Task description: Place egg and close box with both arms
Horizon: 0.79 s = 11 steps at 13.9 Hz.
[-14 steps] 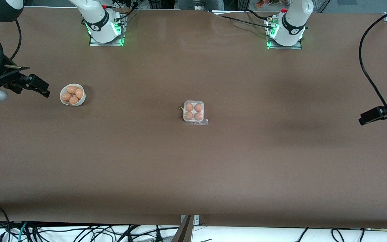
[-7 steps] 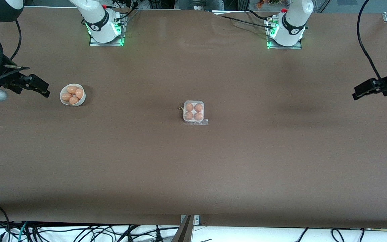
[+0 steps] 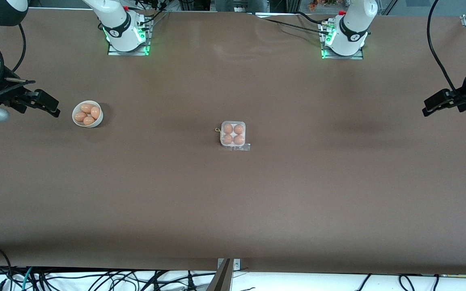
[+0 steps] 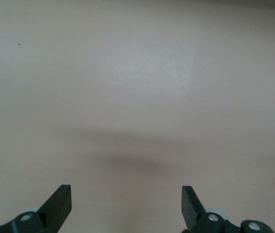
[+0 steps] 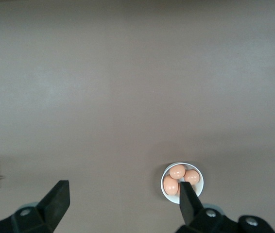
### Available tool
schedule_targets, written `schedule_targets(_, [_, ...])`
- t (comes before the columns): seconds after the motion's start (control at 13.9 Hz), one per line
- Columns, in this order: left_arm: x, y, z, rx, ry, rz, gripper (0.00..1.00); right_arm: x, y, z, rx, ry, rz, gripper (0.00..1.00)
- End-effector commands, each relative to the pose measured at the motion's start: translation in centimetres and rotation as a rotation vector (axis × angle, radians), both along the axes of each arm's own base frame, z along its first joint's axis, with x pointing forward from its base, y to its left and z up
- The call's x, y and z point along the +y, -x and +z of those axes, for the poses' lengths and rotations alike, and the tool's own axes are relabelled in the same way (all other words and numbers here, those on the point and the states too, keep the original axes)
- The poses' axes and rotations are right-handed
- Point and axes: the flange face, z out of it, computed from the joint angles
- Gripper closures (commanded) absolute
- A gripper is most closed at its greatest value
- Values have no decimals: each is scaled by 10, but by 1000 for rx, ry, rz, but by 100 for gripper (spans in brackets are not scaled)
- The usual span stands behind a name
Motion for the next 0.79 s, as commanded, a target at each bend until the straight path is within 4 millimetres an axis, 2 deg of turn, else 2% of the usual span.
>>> schedule_targets(0.0, [-9, 3, 1, -14, 61, -22, 0, -2, 4, 3, -2, 4, 5, 0])
schedule_targets(0.22, [-14, 1, -4, -4, 66, -28, 0, -2, 4, 3, -1, 4, 5, 0])
schedule_targets(0.72, [-5, 3, -5, 18, -6, -61, 0, -3, 4, 3, -1, 4, 3, 0])
